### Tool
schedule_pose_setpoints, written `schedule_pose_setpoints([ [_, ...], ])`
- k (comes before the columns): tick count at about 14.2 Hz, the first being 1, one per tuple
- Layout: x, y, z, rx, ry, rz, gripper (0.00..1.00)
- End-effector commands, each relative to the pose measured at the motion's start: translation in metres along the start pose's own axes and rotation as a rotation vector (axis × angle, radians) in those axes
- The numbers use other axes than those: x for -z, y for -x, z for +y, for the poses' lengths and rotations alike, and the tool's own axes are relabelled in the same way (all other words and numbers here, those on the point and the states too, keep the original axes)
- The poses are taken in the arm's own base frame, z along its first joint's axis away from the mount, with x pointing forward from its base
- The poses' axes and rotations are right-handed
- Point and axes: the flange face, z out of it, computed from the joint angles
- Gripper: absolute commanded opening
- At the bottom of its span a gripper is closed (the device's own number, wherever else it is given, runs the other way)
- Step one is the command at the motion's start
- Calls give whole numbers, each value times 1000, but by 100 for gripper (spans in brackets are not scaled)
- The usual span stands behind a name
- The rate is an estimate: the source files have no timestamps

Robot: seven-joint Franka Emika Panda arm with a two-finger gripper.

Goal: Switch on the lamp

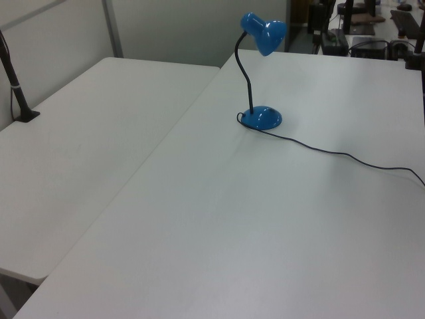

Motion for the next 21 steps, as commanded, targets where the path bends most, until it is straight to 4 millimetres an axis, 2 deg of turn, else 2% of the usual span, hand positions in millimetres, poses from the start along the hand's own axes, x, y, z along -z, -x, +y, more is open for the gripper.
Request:
schedule_pose_setpoints([
  [1, 0, 4, -3, -12, 14, 7, 100],
  [10, 0, 6, 2, 0, 15, 4, 100],
  [12, -10, 8, 12, 132, 17, -17, 100],
  [15, -23, 14, 41, 378, 8, -43, 100],
  [18, -53, 9, 68, 395, 13, -57, 100],
  [20, -85, 0, 83, 398, 35, -30, 97],
  [21, -102, -4, 86, 389, 45, -12, 77],
])
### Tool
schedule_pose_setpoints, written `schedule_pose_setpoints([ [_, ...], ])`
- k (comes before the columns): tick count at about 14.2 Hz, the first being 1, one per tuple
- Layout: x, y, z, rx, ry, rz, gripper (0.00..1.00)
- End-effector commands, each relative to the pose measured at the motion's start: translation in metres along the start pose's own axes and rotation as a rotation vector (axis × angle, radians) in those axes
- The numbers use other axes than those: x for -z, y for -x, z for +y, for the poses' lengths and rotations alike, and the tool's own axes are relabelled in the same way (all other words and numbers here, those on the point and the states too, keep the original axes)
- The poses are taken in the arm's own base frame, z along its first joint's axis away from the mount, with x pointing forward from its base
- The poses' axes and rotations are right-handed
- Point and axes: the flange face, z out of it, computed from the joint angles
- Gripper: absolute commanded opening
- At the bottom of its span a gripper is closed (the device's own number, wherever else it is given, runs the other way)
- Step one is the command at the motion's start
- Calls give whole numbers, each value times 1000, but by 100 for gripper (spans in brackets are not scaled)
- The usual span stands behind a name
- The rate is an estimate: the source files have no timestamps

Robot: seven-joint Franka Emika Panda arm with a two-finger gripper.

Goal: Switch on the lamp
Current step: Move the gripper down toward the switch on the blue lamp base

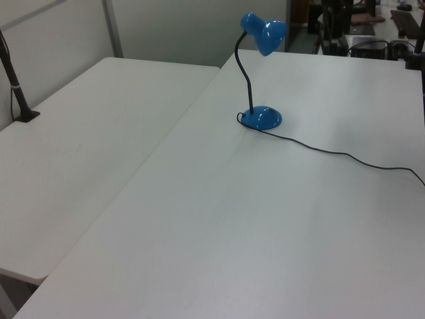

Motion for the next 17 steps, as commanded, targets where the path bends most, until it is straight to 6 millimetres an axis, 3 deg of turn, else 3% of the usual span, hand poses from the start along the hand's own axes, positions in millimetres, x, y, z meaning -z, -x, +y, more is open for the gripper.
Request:
schedule_pose_setpoints([
  [1, -59, -11, 17, 2, 53, 44, 51],
  [3, -81, -20, 29, -71, 72, 124, 5],
  [4, -92, -27, 31, -94, 55, 156, 0],
  [7, -122, -43, 41, -135, 66, 228, 0],
  [13, -180, -71, 42, -154, 94, 280, 0],
  [17, -196, -83, 35, -181, 106, 305, 0],
])
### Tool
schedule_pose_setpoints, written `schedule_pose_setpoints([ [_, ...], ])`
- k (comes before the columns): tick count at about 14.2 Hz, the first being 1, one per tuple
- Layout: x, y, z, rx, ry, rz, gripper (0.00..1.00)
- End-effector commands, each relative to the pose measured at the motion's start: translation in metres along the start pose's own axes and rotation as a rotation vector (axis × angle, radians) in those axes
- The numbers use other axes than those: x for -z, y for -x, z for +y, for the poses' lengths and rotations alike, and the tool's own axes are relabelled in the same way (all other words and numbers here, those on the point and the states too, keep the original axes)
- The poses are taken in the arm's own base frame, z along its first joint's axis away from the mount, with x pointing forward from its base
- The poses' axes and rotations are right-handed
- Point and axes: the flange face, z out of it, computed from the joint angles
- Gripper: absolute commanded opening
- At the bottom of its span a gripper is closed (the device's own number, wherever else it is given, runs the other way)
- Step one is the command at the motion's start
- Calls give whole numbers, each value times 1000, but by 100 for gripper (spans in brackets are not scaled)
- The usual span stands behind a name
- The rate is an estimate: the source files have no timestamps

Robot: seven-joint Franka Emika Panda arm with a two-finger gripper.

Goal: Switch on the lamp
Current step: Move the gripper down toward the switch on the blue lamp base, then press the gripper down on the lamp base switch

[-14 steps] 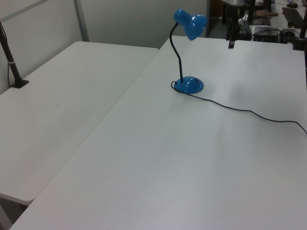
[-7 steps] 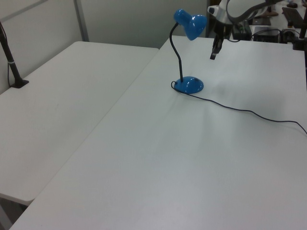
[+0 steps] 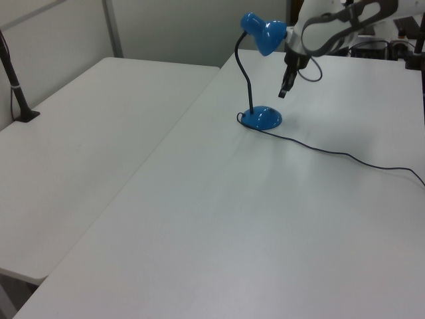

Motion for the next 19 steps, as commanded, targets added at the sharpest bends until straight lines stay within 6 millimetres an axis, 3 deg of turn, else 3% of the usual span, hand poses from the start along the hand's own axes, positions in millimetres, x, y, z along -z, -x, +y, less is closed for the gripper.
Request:
schedule_pose_setpoints([
  [1, -9, -7, -9, -33, 5, 30, 0],
  [13, -49, -11, -26, -9, 17, 49, 0],
  [19, -52, -14, -28, 30, 29, 55, 0],
])
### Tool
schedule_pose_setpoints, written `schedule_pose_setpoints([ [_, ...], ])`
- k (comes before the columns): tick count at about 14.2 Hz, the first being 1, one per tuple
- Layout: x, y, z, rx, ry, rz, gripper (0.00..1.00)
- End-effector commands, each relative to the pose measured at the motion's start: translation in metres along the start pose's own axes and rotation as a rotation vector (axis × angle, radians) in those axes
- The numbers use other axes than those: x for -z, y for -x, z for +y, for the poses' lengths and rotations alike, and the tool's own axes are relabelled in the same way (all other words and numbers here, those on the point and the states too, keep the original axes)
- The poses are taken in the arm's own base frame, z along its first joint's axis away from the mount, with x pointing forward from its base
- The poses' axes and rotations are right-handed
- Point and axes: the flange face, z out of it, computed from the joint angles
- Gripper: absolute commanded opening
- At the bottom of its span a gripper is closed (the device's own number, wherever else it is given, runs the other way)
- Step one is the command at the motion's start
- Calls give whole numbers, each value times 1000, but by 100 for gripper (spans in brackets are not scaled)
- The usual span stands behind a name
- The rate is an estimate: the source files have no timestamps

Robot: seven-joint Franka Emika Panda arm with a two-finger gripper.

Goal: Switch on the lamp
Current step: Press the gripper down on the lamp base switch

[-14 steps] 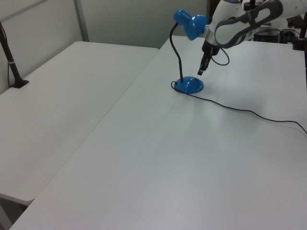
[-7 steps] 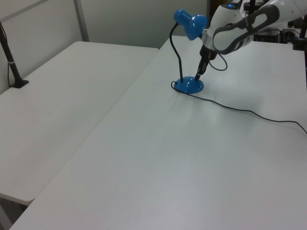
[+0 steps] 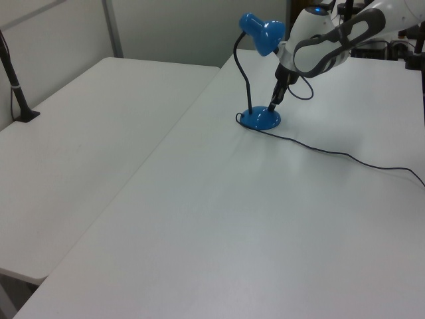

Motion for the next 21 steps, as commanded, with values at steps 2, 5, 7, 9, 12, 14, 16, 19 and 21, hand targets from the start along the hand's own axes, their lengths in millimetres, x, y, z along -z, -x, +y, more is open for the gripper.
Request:
schedule_pose_setpoints([
  [2, -9, -6, -9, 124, 9, 15, 0],
  [5, -6, -6, -5, 293, 13, 18, 0],
  [7, -4, -5, -3, 324, 16, 20, 0],
  [9, -4, -6, -3, 341, 17, 21, 0],
  [12, -4, -7, -5, 418, 17, 21, 0],
  [14, -3, -7, -4, 437, 18, 23, 0],
  [16, 20, -8, 4, 406, 22, 42, 0],
  [19, 50, 7, 20, 381, -76, -44, 0],
  [21, 68, 25, 30, 399, -155, -129, 0],
])
